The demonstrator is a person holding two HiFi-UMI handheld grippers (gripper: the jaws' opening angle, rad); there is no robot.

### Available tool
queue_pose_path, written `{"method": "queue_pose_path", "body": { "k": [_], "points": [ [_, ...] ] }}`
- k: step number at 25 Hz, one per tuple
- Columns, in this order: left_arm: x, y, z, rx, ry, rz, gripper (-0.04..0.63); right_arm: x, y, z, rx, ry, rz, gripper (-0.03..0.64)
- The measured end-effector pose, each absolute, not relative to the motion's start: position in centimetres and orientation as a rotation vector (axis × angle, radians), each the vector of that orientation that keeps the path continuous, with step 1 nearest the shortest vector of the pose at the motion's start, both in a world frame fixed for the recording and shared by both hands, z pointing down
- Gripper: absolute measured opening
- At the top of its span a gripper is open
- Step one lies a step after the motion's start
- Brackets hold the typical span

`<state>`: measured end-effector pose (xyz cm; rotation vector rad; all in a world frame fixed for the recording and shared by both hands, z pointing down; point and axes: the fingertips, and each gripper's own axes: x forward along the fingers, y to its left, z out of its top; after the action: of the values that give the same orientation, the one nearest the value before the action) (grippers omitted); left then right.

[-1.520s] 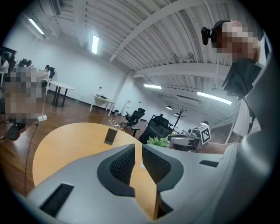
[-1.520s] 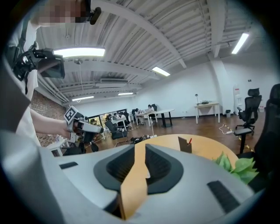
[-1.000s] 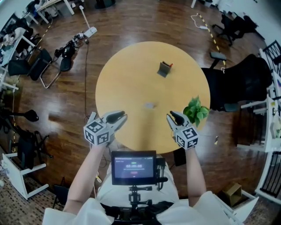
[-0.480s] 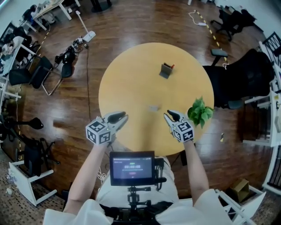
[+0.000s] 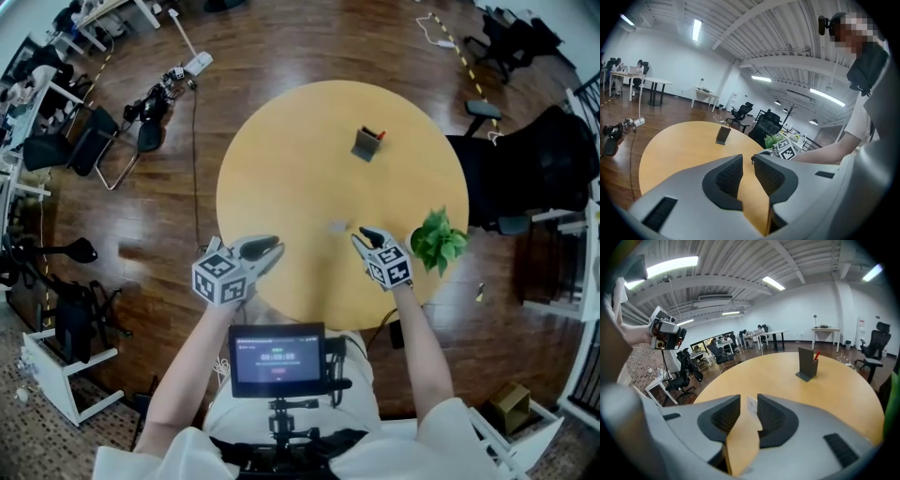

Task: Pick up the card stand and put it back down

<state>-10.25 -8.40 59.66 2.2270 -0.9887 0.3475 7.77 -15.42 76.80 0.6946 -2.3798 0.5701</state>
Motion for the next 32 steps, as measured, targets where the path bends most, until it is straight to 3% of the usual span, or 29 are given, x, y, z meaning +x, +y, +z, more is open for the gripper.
{"method": "queue_pose_path", "body": {
  "k": [19, 32],
  "points": [
    [-12.5, -6.9, 61.2, 2.146, -1.047, 0.345, 0.075, 5.5, -17.5, 88.5, 0.416, -2.195, 0.448, 0.144],
    [-13.5, -6.7, 61.5, 2.136, -1.042, 0.356, 0.075, 4.6, -17.3, 90.0, 0.375, -2.205, 0.487, 0.144]
  ]
}}
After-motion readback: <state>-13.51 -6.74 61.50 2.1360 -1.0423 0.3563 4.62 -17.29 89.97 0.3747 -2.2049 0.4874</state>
